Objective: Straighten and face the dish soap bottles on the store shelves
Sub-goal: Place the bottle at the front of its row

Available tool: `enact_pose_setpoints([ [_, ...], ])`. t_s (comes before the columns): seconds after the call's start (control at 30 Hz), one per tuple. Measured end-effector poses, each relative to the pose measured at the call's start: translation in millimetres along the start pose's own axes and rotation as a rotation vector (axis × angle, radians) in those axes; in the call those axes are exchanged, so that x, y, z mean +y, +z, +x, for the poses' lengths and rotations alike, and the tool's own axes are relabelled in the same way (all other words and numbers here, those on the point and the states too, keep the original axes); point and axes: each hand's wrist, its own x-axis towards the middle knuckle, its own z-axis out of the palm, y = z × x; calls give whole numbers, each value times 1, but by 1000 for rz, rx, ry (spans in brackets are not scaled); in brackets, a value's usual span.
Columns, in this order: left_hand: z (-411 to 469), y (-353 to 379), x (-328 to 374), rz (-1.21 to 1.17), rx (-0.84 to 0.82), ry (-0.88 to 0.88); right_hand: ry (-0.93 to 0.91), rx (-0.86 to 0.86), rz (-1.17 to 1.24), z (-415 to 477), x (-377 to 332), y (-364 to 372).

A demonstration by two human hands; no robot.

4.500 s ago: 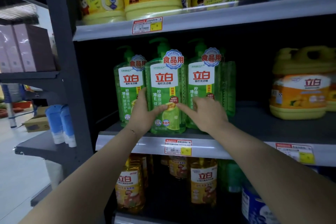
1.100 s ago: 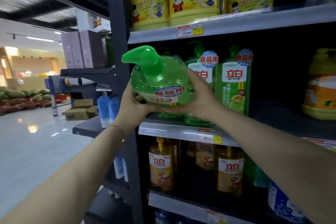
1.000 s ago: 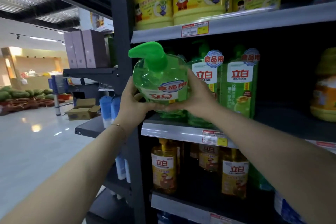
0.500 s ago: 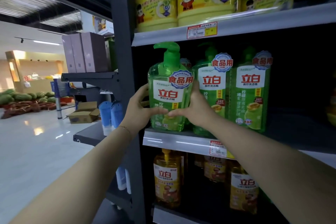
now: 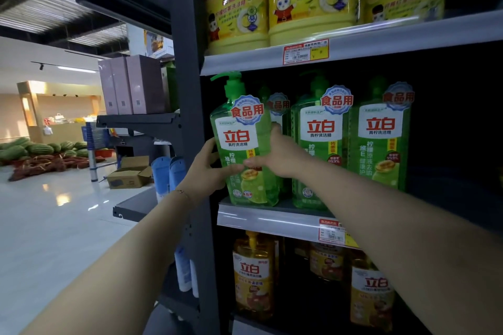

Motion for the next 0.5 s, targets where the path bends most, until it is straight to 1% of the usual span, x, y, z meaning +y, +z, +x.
enact_pose_setpoints([
  [0.23,5,2,-11,135,22,36,17,-31,-116,9,-7,-2],
  [0.37,3,3,-14,136,44,60,36,-66,-159,14,-14,-2],
  [0.5,4,5,-14,117,65,41,47,-97,-184,19,-18,-4],
])
